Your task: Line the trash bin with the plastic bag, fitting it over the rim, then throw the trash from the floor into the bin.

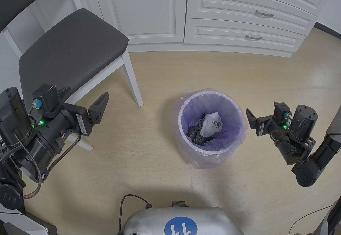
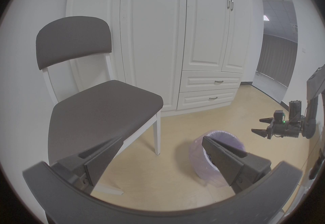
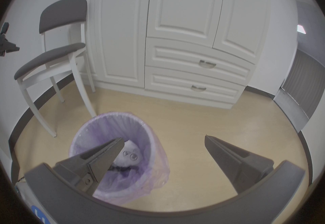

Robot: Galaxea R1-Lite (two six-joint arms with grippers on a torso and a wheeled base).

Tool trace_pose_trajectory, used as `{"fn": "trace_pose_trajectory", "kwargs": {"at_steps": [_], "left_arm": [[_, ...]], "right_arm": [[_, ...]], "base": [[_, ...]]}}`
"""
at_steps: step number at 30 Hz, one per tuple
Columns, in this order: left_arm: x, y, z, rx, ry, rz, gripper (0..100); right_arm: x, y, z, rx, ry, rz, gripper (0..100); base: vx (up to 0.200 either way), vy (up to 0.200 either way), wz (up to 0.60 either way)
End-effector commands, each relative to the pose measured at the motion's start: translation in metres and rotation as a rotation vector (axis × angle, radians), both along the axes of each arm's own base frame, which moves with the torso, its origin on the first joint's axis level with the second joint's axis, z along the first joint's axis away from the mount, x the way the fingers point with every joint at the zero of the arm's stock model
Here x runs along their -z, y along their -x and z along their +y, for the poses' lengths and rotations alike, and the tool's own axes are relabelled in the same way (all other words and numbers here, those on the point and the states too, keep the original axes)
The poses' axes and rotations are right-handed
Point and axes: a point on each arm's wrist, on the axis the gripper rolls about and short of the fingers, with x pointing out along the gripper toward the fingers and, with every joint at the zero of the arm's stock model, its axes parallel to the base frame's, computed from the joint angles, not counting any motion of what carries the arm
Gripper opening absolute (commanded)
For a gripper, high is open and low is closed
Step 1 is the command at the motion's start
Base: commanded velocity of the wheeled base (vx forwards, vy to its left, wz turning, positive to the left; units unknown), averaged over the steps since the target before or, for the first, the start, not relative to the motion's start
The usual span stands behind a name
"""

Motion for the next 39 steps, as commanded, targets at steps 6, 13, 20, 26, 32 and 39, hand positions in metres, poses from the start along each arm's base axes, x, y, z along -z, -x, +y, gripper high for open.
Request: {"fn": "trace_pose_trajectory", "kwargs": {"at_steps": [6,13,20,26,32,39], "left_arm": [[0.019,-0.025,0.002,-0.078,-0.069,-0.104,100],[0.033,-0.046,0.002,-0.133,-0.107,-0.196,100],[0.044,-0.061,0.0,-0.157,-0.118,-0.159,100],[0.017,-0.04,0.007,-0.156,-0.077,-0.248,100],[-0.012,-0.016,0.016,-0.157,-0.038,-0.358,100],[-0.024,-0.002,0.035,-0.225,-0.05,-0.41,100]], "right_arm": [[-0.002,-0.002,-0.014,0.047,0.026,-0.048,100],[-0.015,0.0,-0.012,0.032,-0.055,-0.097,100],[-0.024,-0.011,-0.011,0.032,-0.153,-0.143,100],[-0.077,0.029,-0.003,0.014,-0.159,-0.306,100],[-0.099,0.063,-0.007,-0.019,-0.165,-0.381,100],[-0.112,0.066,-0.027,0.057,-0.168,-0.439,100]], "base": [[0.0,0.0,0.0],[0.0,0.0,0.0],[0.0,0.0,0.0],[0.0,0.0,0.0],[0.0,0.0,0.0],[0.0,0.0,0.0]]}}
